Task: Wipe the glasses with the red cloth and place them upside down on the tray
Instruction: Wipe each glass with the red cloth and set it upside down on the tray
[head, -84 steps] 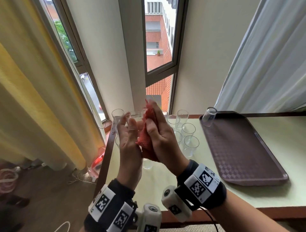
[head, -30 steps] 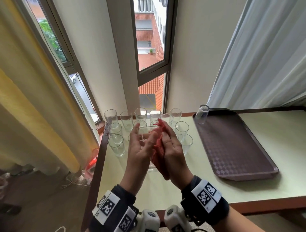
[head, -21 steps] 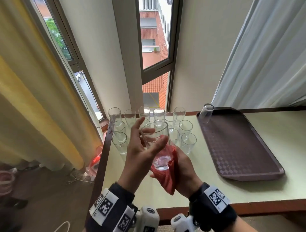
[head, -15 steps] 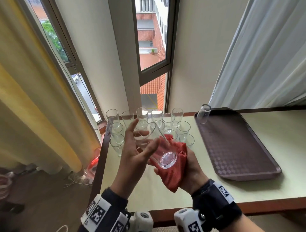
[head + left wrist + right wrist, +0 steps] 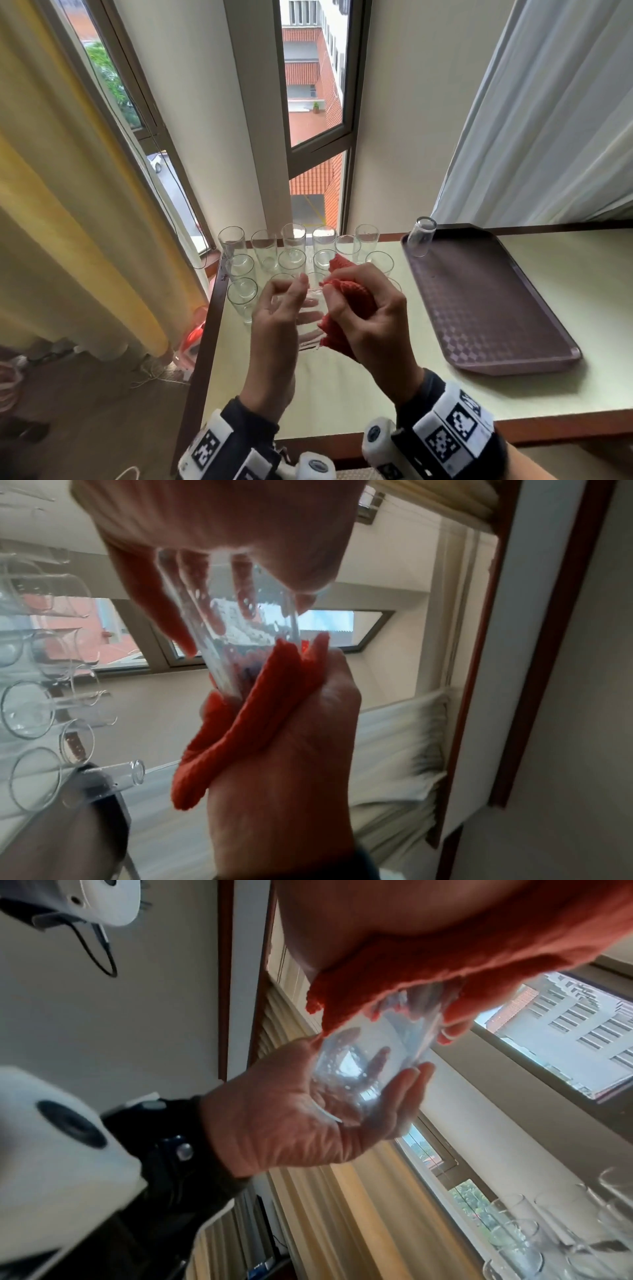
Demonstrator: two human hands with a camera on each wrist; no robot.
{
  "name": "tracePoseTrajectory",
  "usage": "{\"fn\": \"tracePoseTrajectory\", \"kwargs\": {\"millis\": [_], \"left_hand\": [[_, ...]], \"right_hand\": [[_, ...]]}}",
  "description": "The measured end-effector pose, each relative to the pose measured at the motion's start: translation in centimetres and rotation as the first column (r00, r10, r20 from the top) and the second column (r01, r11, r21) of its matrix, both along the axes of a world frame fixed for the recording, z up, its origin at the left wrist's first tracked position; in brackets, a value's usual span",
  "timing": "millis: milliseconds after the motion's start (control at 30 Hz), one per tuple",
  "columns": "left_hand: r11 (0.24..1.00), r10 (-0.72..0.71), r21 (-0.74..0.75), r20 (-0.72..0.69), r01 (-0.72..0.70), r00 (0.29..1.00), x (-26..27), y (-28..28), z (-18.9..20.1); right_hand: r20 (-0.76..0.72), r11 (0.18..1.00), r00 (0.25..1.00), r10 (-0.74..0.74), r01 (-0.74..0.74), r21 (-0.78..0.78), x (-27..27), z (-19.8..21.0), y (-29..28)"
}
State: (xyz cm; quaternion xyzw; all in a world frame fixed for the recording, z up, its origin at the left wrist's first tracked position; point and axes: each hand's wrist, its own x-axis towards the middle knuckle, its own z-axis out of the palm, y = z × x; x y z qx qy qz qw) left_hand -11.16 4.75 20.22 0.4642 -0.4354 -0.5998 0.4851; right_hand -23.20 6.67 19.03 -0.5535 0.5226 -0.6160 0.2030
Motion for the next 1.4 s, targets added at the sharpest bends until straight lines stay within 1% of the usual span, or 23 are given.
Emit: {"fn": "tracePoseTrajectory", "kwargs": {"millis": [100, 200, 267, 300, 333, 367, 400, 467, 500, 533, 600, 667, 700, 733, 800, 833, 867, 967, 1033, 1167, 1300, 1333, 1400], "left_hand": [[0.992, 0.074, -0.105, 0.052, -0.068, 0.996, -0.2, 0.4, 0.1], [0.970, 0.121, -0.222, 0.104, -0.096, 0.987, -0.1, 0.7, -0.2], [0.965, 0.134, -0.242, 0.120, -0.102, 0.984, -0.1, 0.7, -0.4], [0.969, 0.144, -0.217, 0.100, -0.120, 0.984, -0.1, 0.6, -0.4], [0.976, 0.152, -0.167, 0.066, -0.139, 0.986, -0.1, 0.5, -0.4], [0.984, 0.141, -0.111, 0.030, -0.137, 0.989, -0.1, 0.3, -0.3], [0.992, 0.118, -0.047, -0.002, -0.118, 0.993, -0.1, 0.1, -0.2], [0.996, 0.072, 0.059, -0.039, -0.069, 0.997, 0.0, 0.0, 0.3], [0.995, 0.074, 0.069, -0.043, -0.071, 0.996, 0.1, 0.0, 0.5], [0.995, 0.090, 0.054, -0.040, -0.087, 0.995, 0.1, 0.0, 0.7], [0.991, 0.132, -0.002, -0.018, -0.132, 0.991, 0.2, 0.1, 0.8], [0.988, 0.153, -0.035, 0.022, -0.152, 0.988, 0.3, 0.1, 0.7], [0.989, 0.142, -0.032, 0.033, -0.141, 0.989, 0.5, 0.0, 0.7], [0.992, 0.128, -0.014, 0.031, -0.127, 0.991, 0.6, 0.0, 0.8], [0.995, 0.100, 0.019, 0.023, -0.100, 0.995, 0.9, -0.2, 1.0], [0.995, 0.092, 0.031, 0.033, -0.093, 0.995, 0.9, -0.3, 1.1], [0.995, 0.090, 0.036, 0.048, -0.092, 0.995, 1.0, -0.4, 1.3], [0.994, 0.112, -0.004, 0.102, -0.112, 0.988, 0.8, -0.4, 1.5], [0.992, 0.126, -0.022, 0.116, -0.124, 0.985, 0.5, -0.2, 1.6], [0.991, 0.131, -0.043, 0.118, -0.127, 0.984, 0.2, 0.2, 1.6], [0.995, 0.081, 0.064, 0.001, -0.081, 0.997, 0.5, -0.5, 2.0], [0.995, 0.059, 0.081, -0.010, -0.058, 0.998, 0.6, -0.6, 2.1], [0.997, 0.039, 0.063, 0.013, -0.040, 0.999, 0.6, -0.7, 2.1]], "right_hand": [[0.245, 1.000, 0.969, 0.008, -0.015, 0.025, 0.3, 0.2, -0.3], [0.380, 0.983, 0.925, -0.008, -0.062, 0.171, 0.5, 0.9, -0.8], [0.463, 0.958, 0.886, -0.025, -0.112, 0.265, 0.5, 1.0, -1.2], [0.439, 0.952, 0.898, -0.044, -0.095, 0.290, 0.6, 0.8, -1.3], [0.340, 0.959, 0.938, -0.066, -0.035, 0.283, 0.7, 0.7, -1.2], [0.195, 0.973, 0.977, -0.087, 0.042, 0.226, 0.7, 0.3, -1.1], [0.063, 0.987, 0.992, -0.110, 0.101, 0.128, 0.8, 0.1, -0.9], [-0.097, 0.992, 0.989, -0.111, 0.105, -0.068, 0.8, -0.2, -0.8], [-0.098, 0.991, 0.991, -0.085, 0.074, -0.113, 0.8, -0.4, -0.8], [-0.036, 0.992, 0.998, -0.050, 0.046, -0.114, 0.7, -0.4, -1.0], [0.154, 1.000, 0.988, -0.015, 0.018, -0.019, 0.8, 0.1, -1.5], [0.223, 0.993, 0.975, -0.020, -0.007, 0.120, 1.0, 0.3, -1.8], [0.206, 0.989, 0.978, -0.029, -0.002, 0.149, 1.2, 0.2, -1.8], [0.145, 0.991, 0.988, -0.050, 0.031, 0.130, 1.3, 0.2, -1.7], [-0.031, 0.996, 0.996, -0.083, 0.083, -0.018, 1.3, -0.1, -1.4], [-0.084, 0.994, 0.993, -0.084, 0.077, -0.078, 1.3, -0.3, -1.4], [-0.080, 0.993, 0.994, -0.076, 0.068, -0.100, 1.2, -0.5, -1.5], [0.105, 0.998, 0.994, -0.040, 0.044, -0.038, 1.2, -0.5, -1.7], [0.136, 0.999, 0.990, -0.040, 0.041, -0.004, 1.1, -0.4, -1.8], [0.093, 0.999, 0.995, -0.040, 0.043, -0.030, 0.6, 0.2, -1.8], [-0.121, 0.982, 0.989, -0.083, 0.061, -0.178, 0.4, 0.4, -1.5], [-0.132, 0.978, 0.987, -0.094, 0.067, -0.195, 0.3, 0.4, -1.5], [-0.065, 0.979, 0.994, -0.087, 0.073, -0.192, 0.3, 0.6, -1.5]]}}
